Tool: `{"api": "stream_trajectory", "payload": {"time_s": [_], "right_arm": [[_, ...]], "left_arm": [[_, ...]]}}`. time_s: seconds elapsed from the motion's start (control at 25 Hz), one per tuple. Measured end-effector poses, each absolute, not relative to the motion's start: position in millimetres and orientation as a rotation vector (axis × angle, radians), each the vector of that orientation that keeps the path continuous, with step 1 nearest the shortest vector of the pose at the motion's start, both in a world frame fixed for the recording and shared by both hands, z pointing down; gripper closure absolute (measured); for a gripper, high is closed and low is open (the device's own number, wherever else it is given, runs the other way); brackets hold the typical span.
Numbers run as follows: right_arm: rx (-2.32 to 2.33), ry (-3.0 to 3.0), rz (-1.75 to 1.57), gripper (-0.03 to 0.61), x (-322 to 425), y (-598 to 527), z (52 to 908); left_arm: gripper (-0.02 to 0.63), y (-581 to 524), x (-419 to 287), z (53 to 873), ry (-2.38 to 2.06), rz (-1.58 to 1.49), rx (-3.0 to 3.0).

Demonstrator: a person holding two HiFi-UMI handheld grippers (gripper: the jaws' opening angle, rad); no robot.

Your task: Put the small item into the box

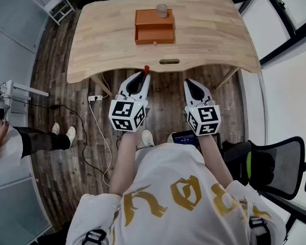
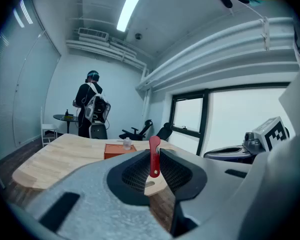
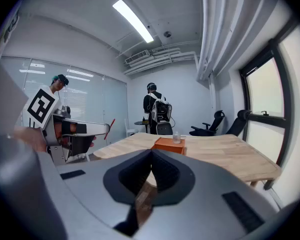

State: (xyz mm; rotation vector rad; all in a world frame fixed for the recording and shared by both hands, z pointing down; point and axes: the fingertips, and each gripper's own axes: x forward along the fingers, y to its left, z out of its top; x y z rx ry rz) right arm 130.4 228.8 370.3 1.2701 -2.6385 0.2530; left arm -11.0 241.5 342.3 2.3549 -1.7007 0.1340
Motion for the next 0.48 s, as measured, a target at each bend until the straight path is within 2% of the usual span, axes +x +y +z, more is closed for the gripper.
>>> {"api": "stream_trajectory", "payload": {"time_s": [0.48], "right_arm": [[1.228,-2.706,0.367,0.566,175,230,382]], "left_arm": [[0.555,257,16,349,-1.779,0.087,2.295]]}}
